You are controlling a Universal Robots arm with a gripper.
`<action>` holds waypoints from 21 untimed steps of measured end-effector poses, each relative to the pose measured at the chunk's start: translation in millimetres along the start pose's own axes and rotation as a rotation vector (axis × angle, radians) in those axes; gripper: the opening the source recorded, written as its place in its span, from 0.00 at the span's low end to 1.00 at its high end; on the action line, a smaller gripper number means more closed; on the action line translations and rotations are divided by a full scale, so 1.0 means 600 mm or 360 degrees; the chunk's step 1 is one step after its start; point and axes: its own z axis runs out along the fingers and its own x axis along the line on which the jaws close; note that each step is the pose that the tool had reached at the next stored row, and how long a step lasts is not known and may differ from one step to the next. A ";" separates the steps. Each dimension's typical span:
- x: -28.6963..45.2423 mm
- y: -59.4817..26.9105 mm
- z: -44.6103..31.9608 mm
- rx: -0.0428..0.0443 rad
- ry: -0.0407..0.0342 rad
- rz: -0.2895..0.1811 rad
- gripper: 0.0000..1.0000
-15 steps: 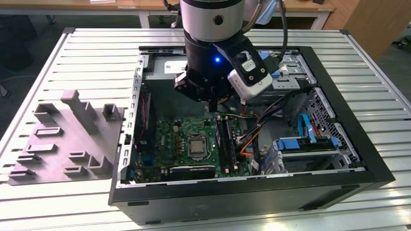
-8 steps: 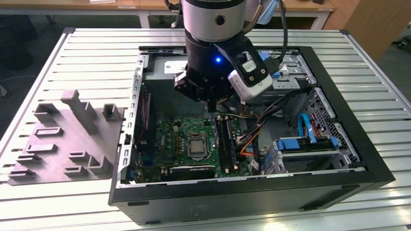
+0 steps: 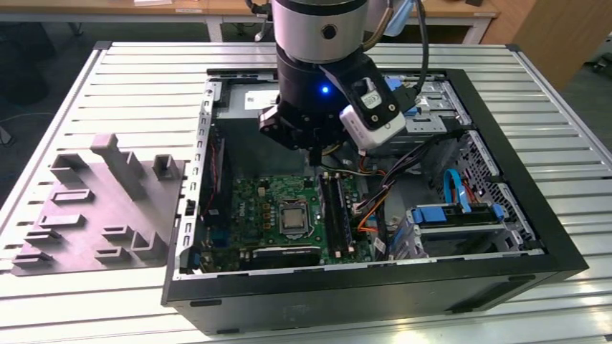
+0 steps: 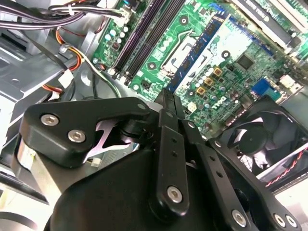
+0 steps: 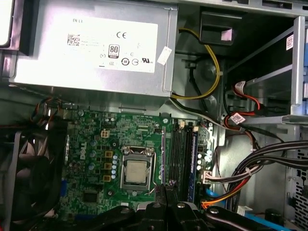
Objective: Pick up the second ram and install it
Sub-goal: 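Insert the second ram into the second slot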
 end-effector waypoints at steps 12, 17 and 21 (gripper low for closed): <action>-0.011 -0.002 0.012 -0.0002 -0.0001 0.0010 0.11; -0.012 -0.002 0.021 0.0001 -0.0005 0.0071 0.11; -0.012 -0.003 0.030 0.0002 -0.0007 0.0103 0.11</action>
